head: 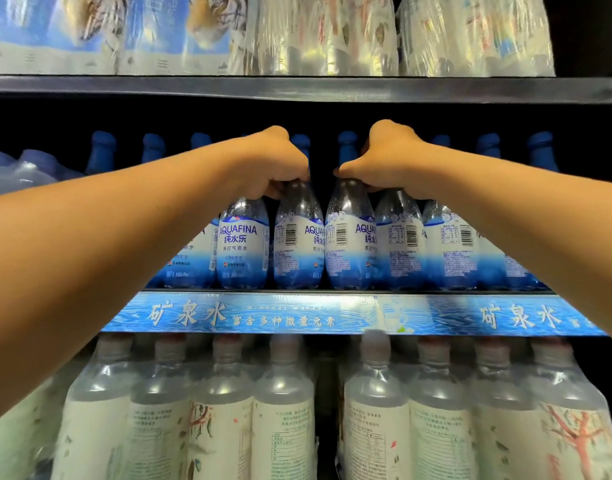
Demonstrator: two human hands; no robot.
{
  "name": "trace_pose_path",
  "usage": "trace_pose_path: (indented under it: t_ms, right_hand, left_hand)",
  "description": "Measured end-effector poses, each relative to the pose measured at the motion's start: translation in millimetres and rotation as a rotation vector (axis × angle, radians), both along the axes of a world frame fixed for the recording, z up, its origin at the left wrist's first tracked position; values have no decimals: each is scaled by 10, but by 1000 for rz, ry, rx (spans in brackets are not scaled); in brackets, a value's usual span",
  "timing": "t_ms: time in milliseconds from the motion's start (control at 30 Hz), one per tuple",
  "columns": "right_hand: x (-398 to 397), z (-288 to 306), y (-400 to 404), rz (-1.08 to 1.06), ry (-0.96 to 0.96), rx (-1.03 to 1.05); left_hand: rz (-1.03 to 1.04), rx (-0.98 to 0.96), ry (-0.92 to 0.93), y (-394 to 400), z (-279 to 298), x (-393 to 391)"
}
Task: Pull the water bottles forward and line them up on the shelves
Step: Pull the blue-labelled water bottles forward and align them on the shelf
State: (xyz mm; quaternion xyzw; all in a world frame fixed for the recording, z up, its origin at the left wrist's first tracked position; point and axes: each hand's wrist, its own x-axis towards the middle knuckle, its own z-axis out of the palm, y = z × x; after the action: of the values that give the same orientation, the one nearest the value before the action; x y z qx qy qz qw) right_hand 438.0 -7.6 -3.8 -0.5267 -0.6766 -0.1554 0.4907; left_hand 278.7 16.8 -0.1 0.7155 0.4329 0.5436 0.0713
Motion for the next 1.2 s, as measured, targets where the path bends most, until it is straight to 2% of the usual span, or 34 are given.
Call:
trace_pose_path:
  t_ms: [100, 167, 300, 533, 600, 700, 767, 867, 1033, 1200]
  right_hand:
    - [19, 9, -2, 204, 145, -124]
    - [24, 14, 4, 231, 157, -141]
    - [4, 1, 38, 200, 150, -90]
    - [-142, -39, 52, -124, -61, 64]
    - [-134, -25, 64, -100, -52, 35]
    - [-98, -19, 71, 107, 87, -86]
    - [-77, -17, 80, 195, 149, -129]
    - [-64, -26, 101, 159, 133, -103]
    - [-83, -63, 113, -75, -7, 37]
    - [-82, -64, 127, -59, -16, 36]
  left_hand:
    - [81, 59, 21, 12, -42, 1]
    - [135, 102, 46, 7, -61, 2]
    - [72, 40, 46, -7, -39, -15]
    - [33, -36, 51, -40, 35, -97]
    - [27, -26, 48, -22, 35, -101]
    - [12, 15, 21, -4, 6, -98]
    - [76, 81, 26, -3, -21, -97]
    - [125, 109, 49, -21, -46, -89]
    - [4, 12, 19, -21, -22, -80]
    - [-22, -38, 15, 2, 23, -112]
